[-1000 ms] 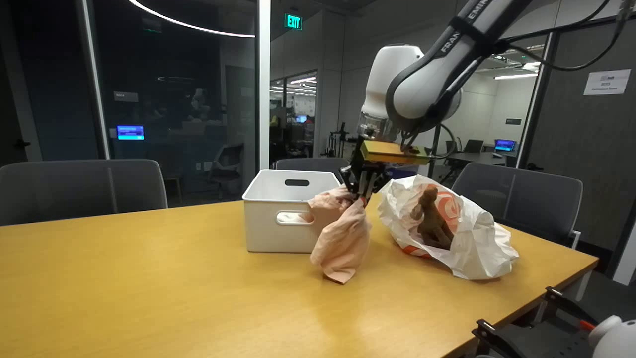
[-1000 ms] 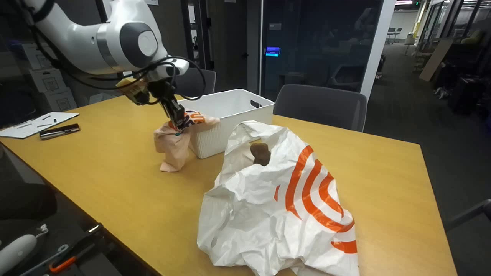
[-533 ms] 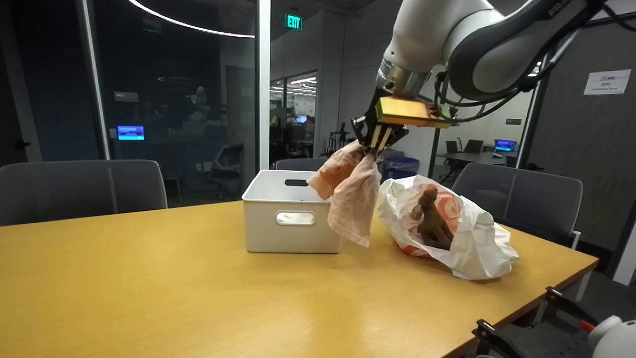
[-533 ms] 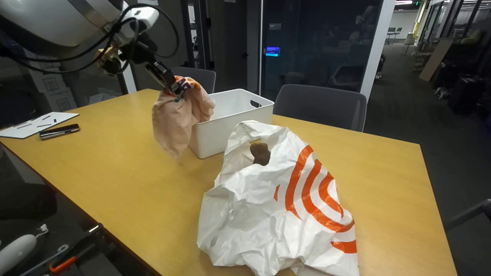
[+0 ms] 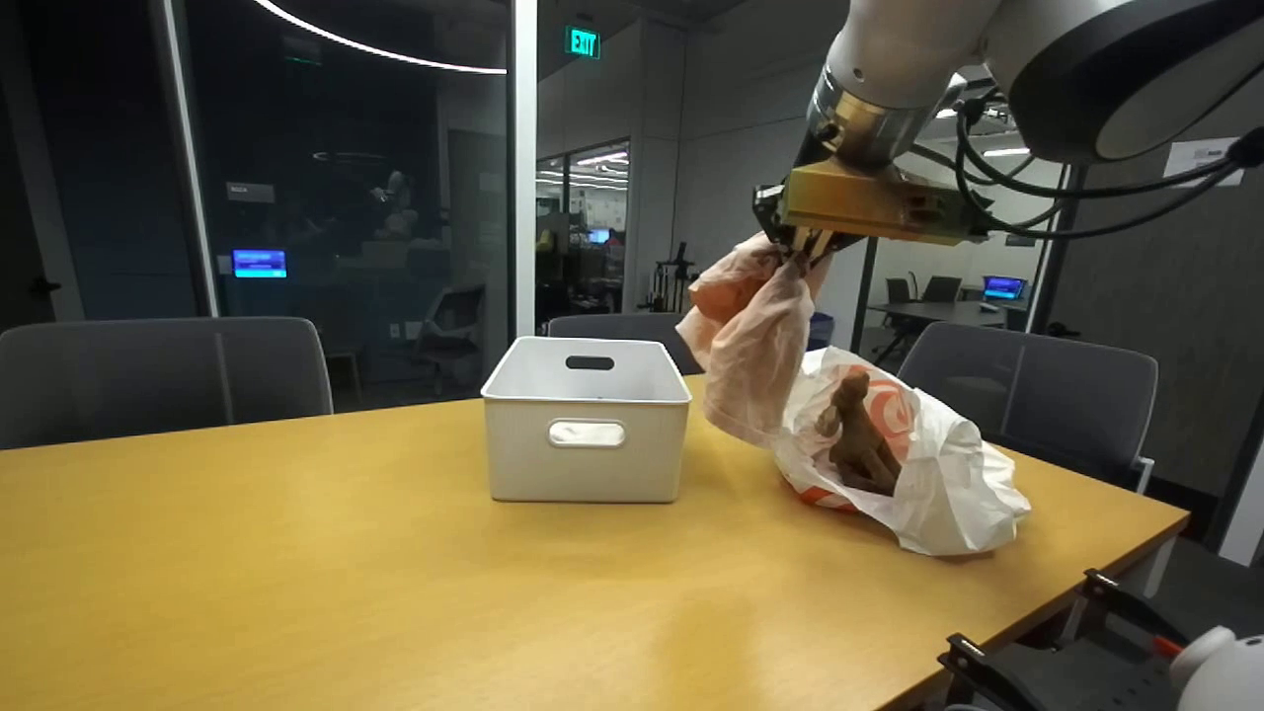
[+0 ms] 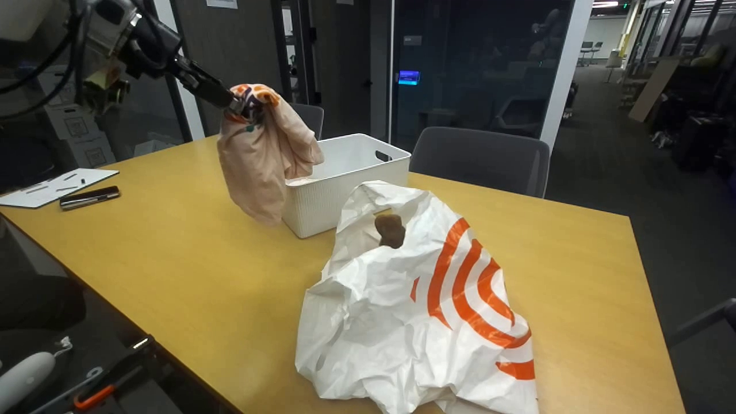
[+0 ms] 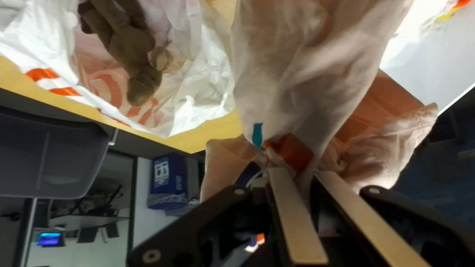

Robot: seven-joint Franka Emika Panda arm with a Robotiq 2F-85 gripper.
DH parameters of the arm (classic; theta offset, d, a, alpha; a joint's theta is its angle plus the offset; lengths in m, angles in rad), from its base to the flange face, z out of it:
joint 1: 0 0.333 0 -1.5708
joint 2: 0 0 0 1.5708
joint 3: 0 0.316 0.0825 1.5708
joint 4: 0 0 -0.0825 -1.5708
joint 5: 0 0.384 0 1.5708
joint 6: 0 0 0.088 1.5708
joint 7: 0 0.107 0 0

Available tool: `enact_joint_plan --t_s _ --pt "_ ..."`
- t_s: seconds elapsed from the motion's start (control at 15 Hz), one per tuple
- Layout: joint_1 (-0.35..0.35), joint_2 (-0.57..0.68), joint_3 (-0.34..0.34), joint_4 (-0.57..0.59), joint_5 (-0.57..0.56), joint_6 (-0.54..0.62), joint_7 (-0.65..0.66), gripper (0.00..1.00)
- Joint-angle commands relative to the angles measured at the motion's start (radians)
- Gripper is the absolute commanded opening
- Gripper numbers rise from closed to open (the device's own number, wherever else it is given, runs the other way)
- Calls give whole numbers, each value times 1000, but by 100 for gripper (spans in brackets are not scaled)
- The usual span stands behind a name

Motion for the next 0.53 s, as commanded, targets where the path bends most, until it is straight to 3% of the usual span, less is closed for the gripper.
enact_joint_plan --t_s 0.0,0.33,0.47 --pt "-89 -61 82 -51 -21 -112 143 2" --pt "-183 18 60 -21 -50 -277 254 2" --pt "-214 74 28 5 -72 -286 247 2"
